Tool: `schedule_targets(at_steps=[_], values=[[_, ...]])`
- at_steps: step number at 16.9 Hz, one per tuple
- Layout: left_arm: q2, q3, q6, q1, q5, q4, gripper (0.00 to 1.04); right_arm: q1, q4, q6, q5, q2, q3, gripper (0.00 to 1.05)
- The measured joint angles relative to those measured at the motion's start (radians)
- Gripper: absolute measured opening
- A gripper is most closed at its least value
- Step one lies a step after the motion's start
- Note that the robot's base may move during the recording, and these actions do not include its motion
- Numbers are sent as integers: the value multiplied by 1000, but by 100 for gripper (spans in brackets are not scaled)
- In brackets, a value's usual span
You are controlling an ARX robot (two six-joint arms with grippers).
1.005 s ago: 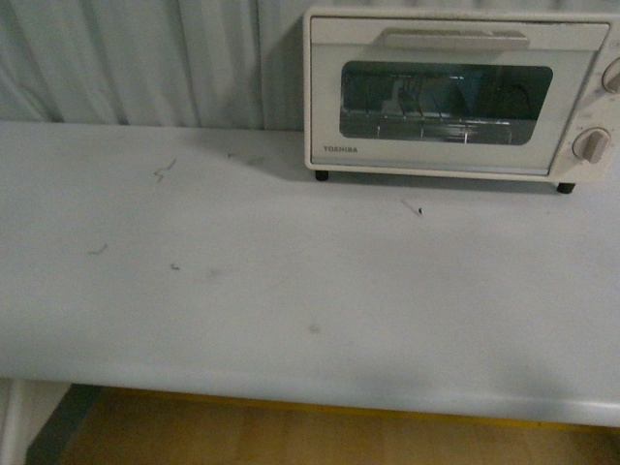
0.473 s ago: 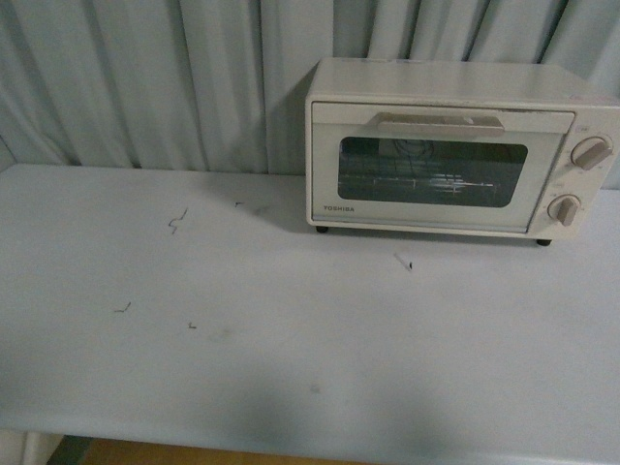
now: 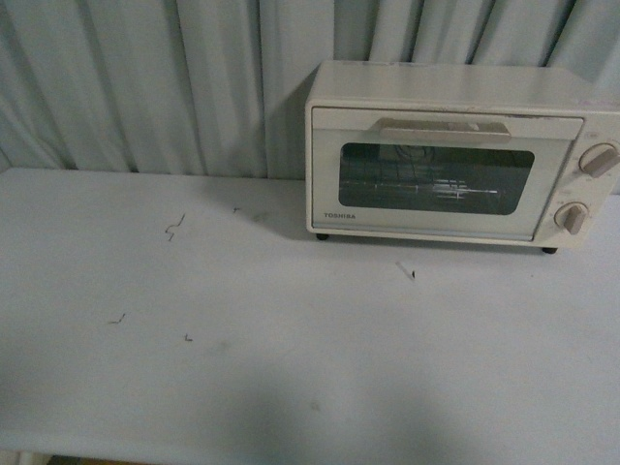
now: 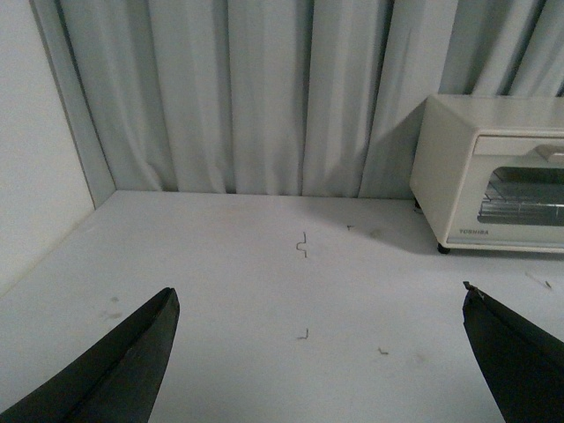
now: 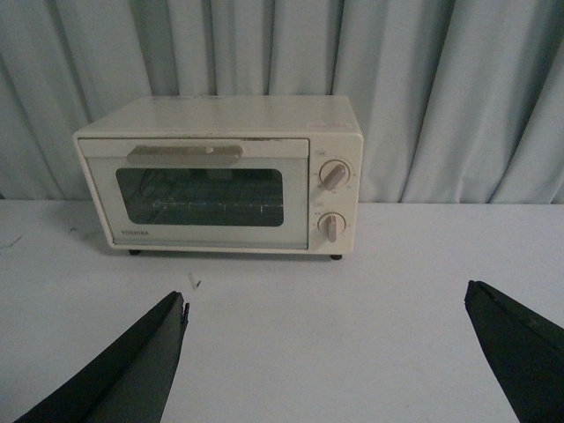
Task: Open oven
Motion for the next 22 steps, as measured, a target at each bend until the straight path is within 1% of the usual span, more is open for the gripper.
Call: schedule_targets(at_steps=[22], values=[[0, 0, 0, 0, 0, 3, 98, 0, 2, 0, 0, 0, 0, 98]])
